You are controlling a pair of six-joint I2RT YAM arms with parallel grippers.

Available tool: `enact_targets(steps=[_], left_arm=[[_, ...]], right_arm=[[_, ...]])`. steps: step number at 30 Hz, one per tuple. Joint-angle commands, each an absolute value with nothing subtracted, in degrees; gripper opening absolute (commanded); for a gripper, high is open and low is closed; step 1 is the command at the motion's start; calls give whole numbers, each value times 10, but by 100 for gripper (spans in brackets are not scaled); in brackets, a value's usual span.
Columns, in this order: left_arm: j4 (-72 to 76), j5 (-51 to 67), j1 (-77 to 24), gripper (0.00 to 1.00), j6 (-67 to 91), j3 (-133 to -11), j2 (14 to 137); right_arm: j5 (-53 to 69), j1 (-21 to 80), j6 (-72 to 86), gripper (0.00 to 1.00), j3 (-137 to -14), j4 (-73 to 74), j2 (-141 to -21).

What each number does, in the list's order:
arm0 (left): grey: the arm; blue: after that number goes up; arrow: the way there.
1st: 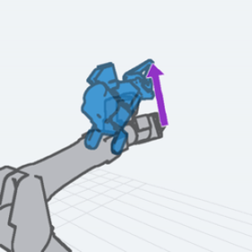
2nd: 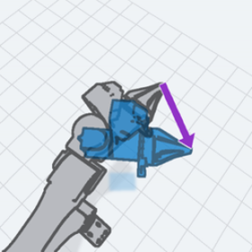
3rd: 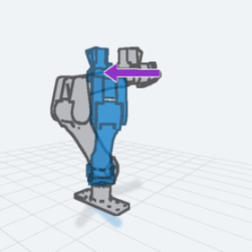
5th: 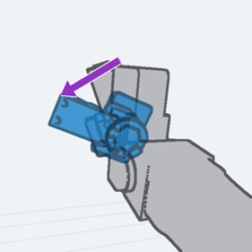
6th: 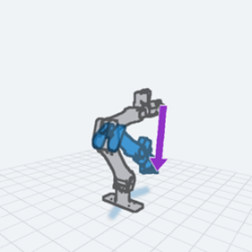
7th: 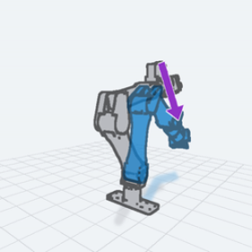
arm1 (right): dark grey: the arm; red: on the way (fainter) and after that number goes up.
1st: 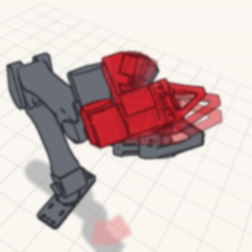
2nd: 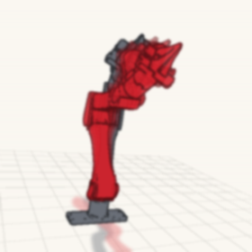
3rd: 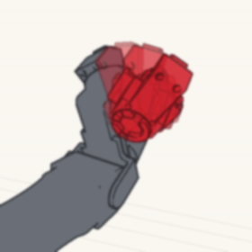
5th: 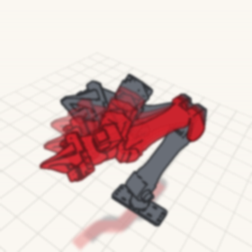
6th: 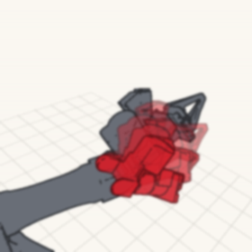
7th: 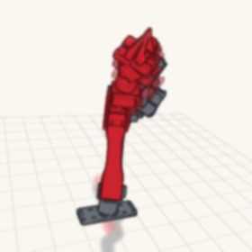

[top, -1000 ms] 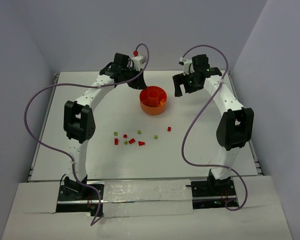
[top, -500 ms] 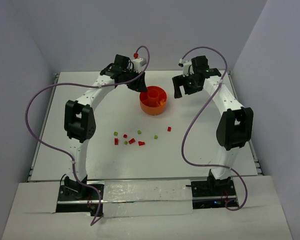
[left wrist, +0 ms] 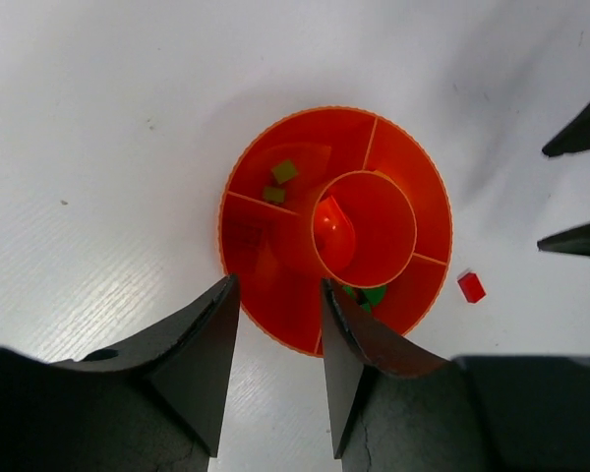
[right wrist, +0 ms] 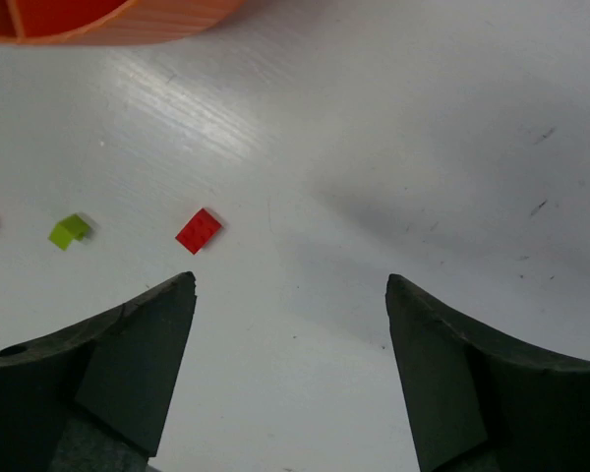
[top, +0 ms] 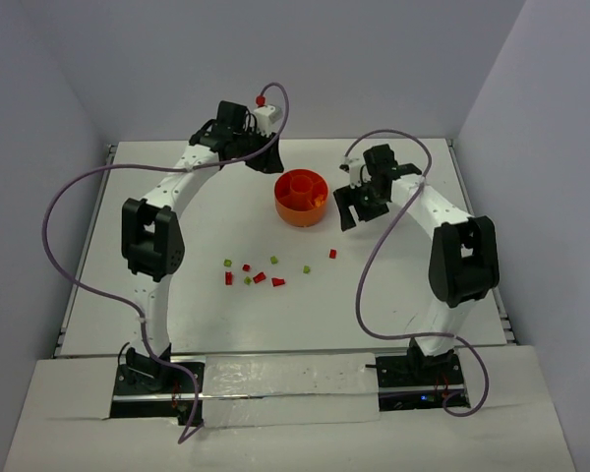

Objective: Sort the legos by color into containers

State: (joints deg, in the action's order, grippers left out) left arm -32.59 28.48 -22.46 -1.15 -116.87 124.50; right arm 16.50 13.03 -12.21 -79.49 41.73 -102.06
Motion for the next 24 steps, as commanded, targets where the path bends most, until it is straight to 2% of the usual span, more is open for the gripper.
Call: enact_targets(steps=[1, 8, 13, 24], left_arm=[[-287, 320, -187, 46, 33, -1124, 1159], [-292, 339, -126, 49, 34, -1016, 1077], [-316, 343, -103, 55, 6, -944, 1018], [-301, 315, -85, 56, -50, -795, 899]], right_arm=[[169, 185, -186, 79, -744, 356, -926], [179, 301, -271, 70, -683, 322, -891], [210, 337, -291, 70, -752, 374, -966], [175, 399, -303, 69, -781, 412, -1059]])
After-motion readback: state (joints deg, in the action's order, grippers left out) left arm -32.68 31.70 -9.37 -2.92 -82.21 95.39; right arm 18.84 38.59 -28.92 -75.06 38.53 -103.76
